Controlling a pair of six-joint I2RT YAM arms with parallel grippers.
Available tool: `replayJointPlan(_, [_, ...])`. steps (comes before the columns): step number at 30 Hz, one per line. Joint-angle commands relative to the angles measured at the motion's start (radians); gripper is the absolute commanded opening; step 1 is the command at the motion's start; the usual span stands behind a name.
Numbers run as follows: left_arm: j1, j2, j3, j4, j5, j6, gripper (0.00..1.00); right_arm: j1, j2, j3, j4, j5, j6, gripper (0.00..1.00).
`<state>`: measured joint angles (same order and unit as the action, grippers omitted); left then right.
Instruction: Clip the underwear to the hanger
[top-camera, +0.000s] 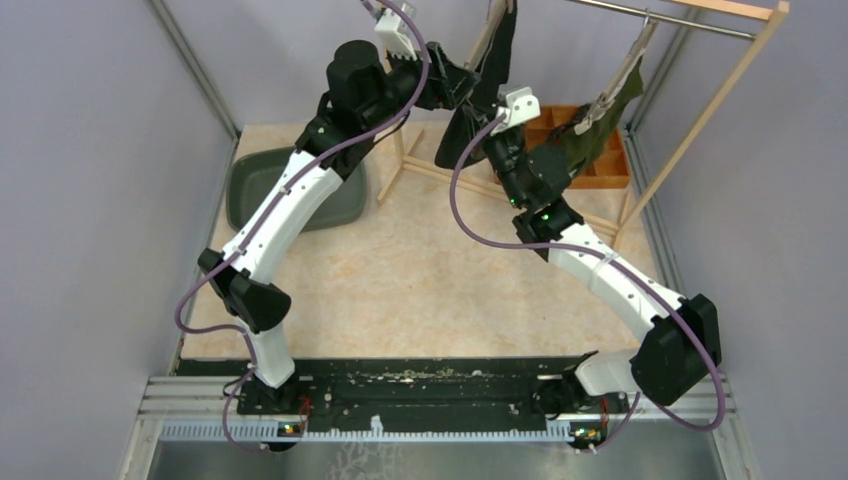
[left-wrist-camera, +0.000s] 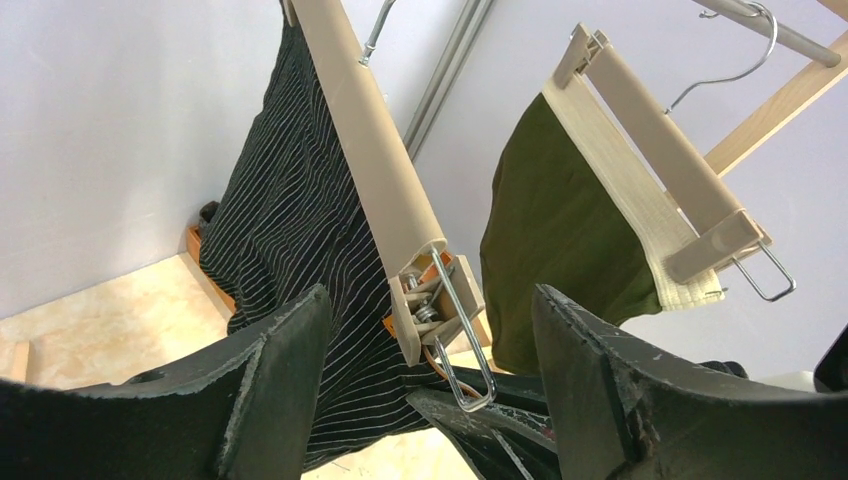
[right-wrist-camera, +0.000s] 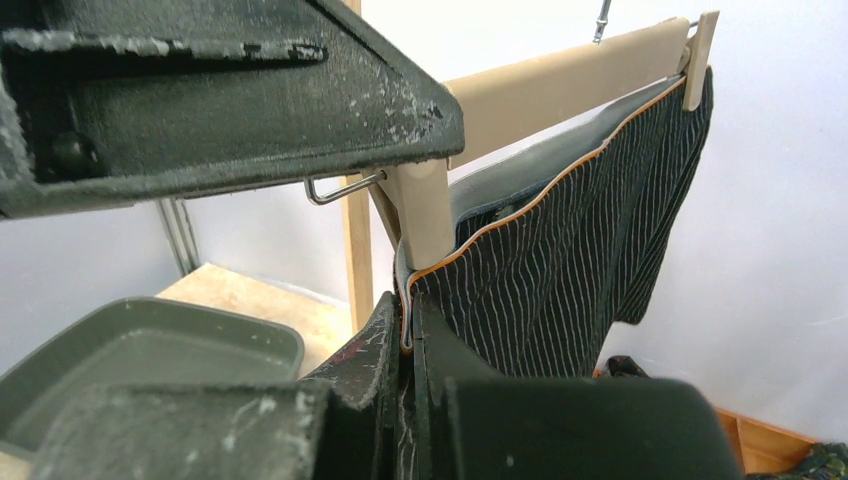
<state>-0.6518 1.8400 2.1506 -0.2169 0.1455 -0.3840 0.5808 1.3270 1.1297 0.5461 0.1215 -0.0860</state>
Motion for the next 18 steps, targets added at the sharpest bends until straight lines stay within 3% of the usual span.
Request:
replayJointPlan(1, [0.006, 0.013, 0.029, 0.037, 0.002, 0.012, 0.77, 0.016, 0.007, 0.062, 0.039, -0.020, -0.003, 0.00])
replayJointPlan(18, [0.006, 0.025, 0.033, 0.075, -0.004, 0.017, 0.61, 0.028, 0.018, 0.083, 0.039, -0.029, -0.009, 0.00])
